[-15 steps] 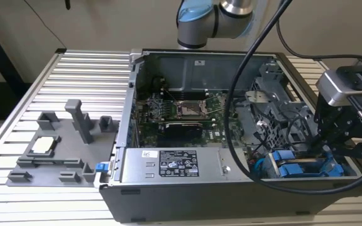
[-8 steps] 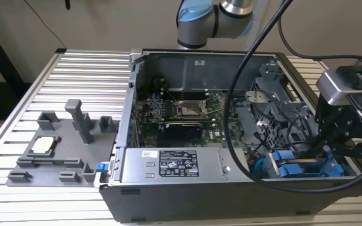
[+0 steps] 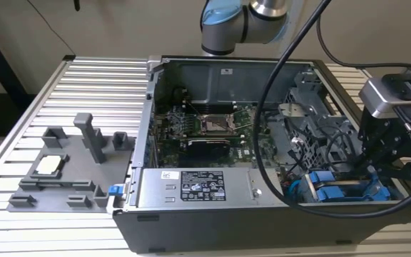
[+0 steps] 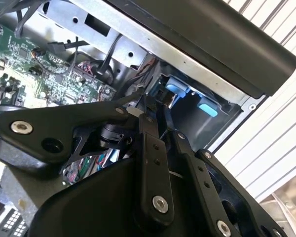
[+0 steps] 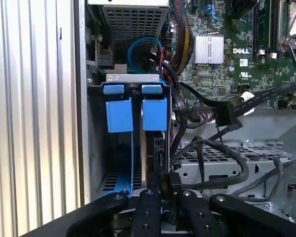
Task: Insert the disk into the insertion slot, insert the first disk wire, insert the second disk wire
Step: 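Insert the first disk wire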
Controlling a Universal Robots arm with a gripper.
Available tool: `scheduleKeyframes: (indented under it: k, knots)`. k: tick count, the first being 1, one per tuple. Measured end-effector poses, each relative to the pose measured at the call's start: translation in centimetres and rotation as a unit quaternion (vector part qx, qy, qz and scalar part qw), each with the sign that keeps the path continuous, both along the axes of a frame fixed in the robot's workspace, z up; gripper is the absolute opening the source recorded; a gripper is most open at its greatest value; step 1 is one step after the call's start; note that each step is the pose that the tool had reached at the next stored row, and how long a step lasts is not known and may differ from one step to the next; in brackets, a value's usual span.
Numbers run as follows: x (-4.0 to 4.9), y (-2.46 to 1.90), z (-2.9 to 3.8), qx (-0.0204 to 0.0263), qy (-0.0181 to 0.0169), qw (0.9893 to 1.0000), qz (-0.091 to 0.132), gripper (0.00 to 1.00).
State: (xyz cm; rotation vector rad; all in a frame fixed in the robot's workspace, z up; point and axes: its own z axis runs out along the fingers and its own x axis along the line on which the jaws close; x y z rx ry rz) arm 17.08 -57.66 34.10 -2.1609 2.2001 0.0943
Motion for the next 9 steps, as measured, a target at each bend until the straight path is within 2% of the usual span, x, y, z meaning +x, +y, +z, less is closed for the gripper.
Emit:
scheduleKeyframes:
  k: [9]
  knots:
    - [0.00, 0.03, -0.11, 0.0000, -0.0022, 1.0000, -0.001, 0.19]
